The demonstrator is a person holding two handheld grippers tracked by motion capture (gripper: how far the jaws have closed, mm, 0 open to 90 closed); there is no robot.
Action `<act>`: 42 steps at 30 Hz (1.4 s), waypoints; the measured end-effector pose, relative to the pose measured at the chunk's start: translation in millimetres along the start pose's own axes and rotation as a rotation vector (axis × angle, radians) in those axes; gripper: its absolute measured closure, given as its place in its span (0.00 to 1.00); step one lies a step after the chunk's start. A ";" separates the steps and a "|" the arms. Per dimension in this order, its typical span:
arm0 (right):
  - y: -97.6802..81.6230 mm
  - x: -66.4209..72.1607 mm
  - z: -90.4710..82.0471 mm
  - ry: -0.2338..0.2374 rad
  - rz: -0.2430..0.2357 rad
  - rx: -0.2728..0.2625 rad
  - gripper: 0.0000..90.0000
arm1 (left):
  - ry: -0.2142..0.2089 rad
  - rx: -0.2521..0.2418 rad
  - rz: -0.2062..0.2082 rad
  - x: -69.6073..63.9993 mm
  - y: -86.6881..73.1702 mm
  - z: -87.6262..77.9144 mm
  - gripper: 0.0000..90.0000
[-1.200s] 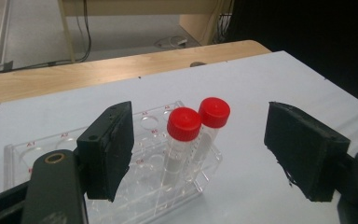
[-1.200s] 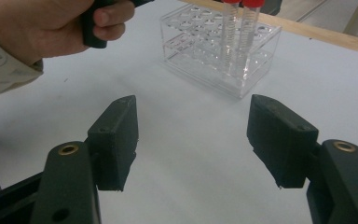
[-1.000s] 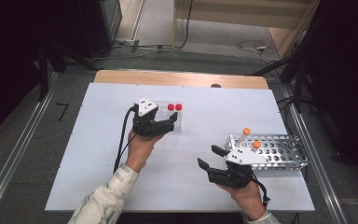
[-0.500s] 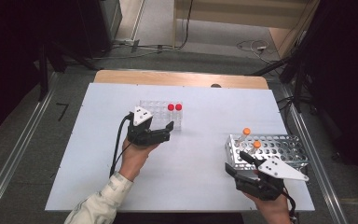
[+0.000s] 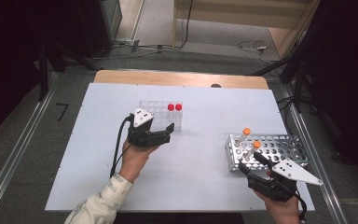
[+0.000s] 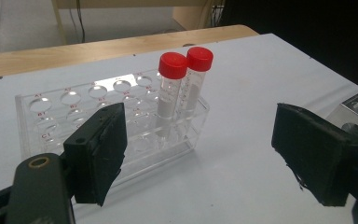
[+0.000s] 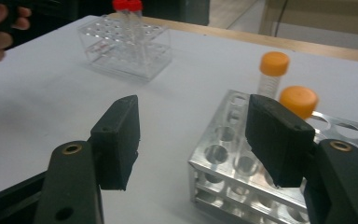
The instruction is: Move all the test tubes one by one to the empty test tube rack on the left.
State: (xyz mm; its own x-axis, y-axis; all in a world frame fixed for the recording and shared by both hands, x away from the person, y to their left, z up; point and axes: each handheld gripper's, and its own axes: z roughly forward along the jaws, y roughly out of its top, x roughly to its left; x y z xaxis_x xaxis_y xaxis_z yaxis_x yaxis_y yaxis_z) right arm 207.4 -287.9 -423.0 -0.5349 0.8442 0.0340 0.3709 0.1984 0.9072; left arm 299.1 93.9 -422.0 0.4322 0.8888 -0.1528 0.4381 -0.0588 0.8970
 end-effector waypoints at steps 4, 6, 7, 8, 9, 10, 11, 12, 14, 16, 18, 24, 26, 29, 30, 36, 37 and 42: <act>-4.4 -8.6 2.9 -0.038 0.028 0.004 0.39 | 0.003 0.001 0.000 0.8 -0.6 0.1 0.21; -7.5 -11.6 6.2 -0.051 0.034 0.018 0.39 | 0.004 0.004 0.001 0.1 -1.2 0.7 0.21; -9.2 -12.6 7.6 -0.056 0.039 0.026 0.40 | 0.003 0.005 0.001 -0.3 -1.5 1.2 0.21; -11.0 -13.8 9.3 -0.058 0.040 0.031 0.42 | 0.001 0.005 0.002 -0.6 -1.7 1.6 0.21; -12.8 -14.6 10.9 -0.058 0.043 0.037 0.43 | 0.000 0.006 0.004 -0.9 -1.9 1.9 0.21; -14.4 -15.4 12.4 -0.061 0.043 0.043 0.45 | 0.000 0.009 0.004 -1.3 -2.1 2.1 0.21; -15.9 -15.9 13.5 -0.063 0.045 0.047 0.47 | -0.001 0.009 0.003 -1.4 -2.2 2.3 0.21; -17.3 -16.1 14.5 -0.063 0.044 0.051 0.48 | -0.001 0.010 0.004 -1.3 -2.3 2.4 0.21; -19.3 -16.4 15.9 -0.069 0.044 0.051 0.53 | -0.001 0.009 0.003 -1.2 -2.3 2.4 0.21; -21.1 -17.4 16.9 -0.075 0.038 0.047 0.58 | 0.001 0.009 0.001 -1.0 -2.3 2.4 0.21; -22.5 -18.3 17.3 -0.077 0.041 0.046 0.61 | 0.002 0.010 0.003 -0.9 -2.5 2.4 0.21; -26.5 -19.8 20.2 -0.083 0.043 0.048 0.68 | -0.001 0.012 0.005 -1.3 -3.0 2.6 0.21; -27.1 -19.3 21.6 -0.086 0.036 0.052 0.69 | -0.001 0.013 0.003 -1.1 -3.2 2.7 0.21; -28.1 -19.6 23.6 -0.088 0.033 0.054 0.70 | -0.001 0.013 0.004 -1.3 -3.3 2.8 0.21; -28.3 -19.9 23.9 -0.088 0.034 0.053 0.71 | -0.001 0.013 0.005 -1.3 -3.4 2.8 0.21; -29.6 -20.8 25.9 -0.089 0.035 0.050 0.73 | -0.004 0.014 0.003 -1.9 -3.7 3.2 0.21; -30.0 -21.0 26.5 -0.090 0.036 0.051 0.73 | -0.004 0.015 0.004 -2.0 -3.7 3.2 0.21; -30.6 -21.7 28.8 -0.089 0.037 0.050 0.77 | -0.007 0.016 0.002 -2.5 -3.9 3.2 0.21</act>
State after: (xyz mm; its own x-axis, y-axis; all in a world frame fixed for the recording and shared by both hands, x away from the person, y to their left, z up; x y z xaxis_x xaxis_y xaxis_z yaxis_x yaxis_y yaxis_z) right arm 229.6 -297.9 -463.6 -0.4513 0.8919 0.0274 0.4277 0.1893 0.8839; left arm 298.9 90.4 -426.5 0.4384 0.8856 -0.1535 0.4497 -0.0682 0.8906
